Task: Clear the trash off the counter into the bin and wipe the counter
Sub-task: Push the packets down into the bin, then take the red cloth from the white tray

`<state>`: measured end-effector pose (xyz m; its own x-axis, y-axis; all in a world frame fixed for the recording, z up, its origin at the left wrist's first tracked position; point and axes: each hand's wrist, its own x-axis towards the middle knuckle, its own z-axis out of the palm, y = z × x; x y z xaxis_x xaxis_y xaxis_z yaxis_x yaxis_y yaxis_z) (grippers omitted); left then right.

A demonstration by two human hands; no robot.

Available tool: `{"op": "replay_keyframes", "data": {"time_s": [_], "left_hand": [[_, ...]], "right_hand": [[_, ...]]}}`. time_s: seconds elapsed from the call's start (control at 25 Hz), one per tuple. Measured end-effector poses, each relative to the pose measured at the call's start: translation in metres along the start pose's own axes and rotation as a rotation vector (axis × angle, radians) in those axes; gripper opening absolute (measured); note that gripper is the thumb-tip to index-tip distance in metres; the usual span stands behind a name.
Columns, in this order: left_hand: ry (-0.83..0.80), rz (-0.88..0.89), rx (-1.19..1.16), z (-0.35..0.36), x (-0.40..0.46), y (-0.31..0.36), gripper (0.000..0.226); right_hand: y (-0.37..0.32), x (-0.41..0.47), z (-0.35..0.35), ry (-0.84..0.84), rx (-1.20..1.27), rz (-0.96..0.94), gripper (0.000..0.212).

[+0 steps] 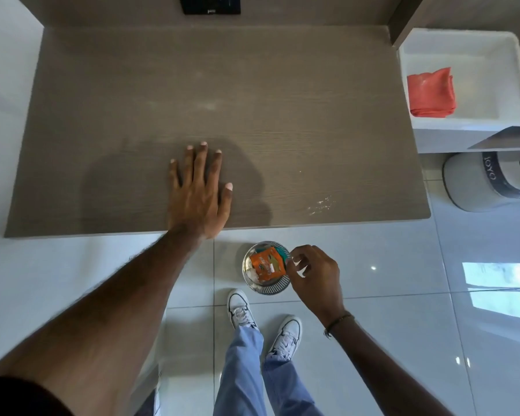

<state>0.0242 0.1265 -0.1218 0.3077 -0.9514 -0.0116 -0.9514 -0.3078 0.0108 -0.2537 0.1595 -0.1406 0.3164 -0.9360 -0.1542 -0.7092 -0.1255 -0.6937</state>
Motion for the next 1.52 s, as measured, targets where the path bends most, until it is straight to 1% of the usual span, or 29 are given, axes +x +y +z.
{"op": "replay_keyframes", "data": {"time_s": [0.08,0.16,0.24,0.32,0.44,0.52,0.6,0.72,0.84,1.0,1.12,1.2,1.28,1.36,1.44,1.48,1.52], "left_hand": [[0.015,0.001,0.003,0.003,0.000,0.000,0.070],[0.005,0.001,0.000,0.000,0.000,0.000,0.070],[-0.060,0.002,-0.036,-0.013,-0.002,0.002,0.070],[-0.126,-0.013,-0.085,-0.029,-0.003,0.005,0.068],[-0.174,-0.117,-0.254,-0.060,0.007,0.018,0.062],[-0.158,-0.208,-0.468,-0.082,0.025,0.035,0.053],[-0.164,-0.232,-0.673,-0.102,0.046,0.057,0.050],[-0.170,-0.214,-0.827,-0.118,0.080,0.105,0.052],[-0.204,-0.173,-0.919,-0.118,0.118,0.163,0.052],[-0.220,-0.111,-0.931,-0.100,0.171,0.243,0.047],[-0.228,0.033,-0.863,-0.083,0.214,0.307,0.038],[-0.141,0.159,-0.699,-0.071,0.242,0.344,0.032],[-0.072,0.256,-0.488,-0.061,0.267,0.378,0.033],[-0.139,0.319,-0.229,-0.050,0.288,0.404,0.044],[-0.267,0.355,-0.005,-0.037,0.304,0.423,0.068],[-0.320,0.368,0.063,-0.033,0.309,0.430,0.078],[-0.354,0.373,0.098,-0.031,0.313,0.434,0.082]], "right_hand": [[0.003,0.001,-0.009,0.055,0.004,-0.011,0.010],[-0.005,0.004,-0.025,0.071,0.017,-0.039,0.008],[-0.022,0.013,-0.044,0.077,0.010,-0.035,0.004],[-0.042,0.029,-0.066,0.094,-0.006,0.014,0.007],[-0.068,0.060,-0.100,0.098,0.000,0.102,0.014],[-0.076,0.084,-0.122,0.115,0.005,0.154,0.015],[-0.079,0.109,-0.144,0.173,0.013,0.210,0.024],[-0.070,0.152,-0.184,0.233,0.037,0.277,0.038],[-0.042,0.196,-0.226,0.275,0.054,0.322,0.045],[0.013,0.259,-0.275,0.289,0.022,0.392,0.055],[0.061,0.308,-0.300,0.258,-0.009,0.440,0.061],[0.088,0.338,-0.309,0.195,-0.021,0.469,0.062],[0.111,0.365,-0.310,0.098,-0.032,0.504,0.064],[0.129,0.383,-0.308,0.022,-0.051,0.522,0.065],[0.144,0.396,-0.303,-0.005,-0.038,0.528,0.060],[0.149,0.400,-0.301,-0.011,-0.005,0.541,0.057],[0.152,0.402,-0.300,-0.024,0.040,0.562,0.054]]}}
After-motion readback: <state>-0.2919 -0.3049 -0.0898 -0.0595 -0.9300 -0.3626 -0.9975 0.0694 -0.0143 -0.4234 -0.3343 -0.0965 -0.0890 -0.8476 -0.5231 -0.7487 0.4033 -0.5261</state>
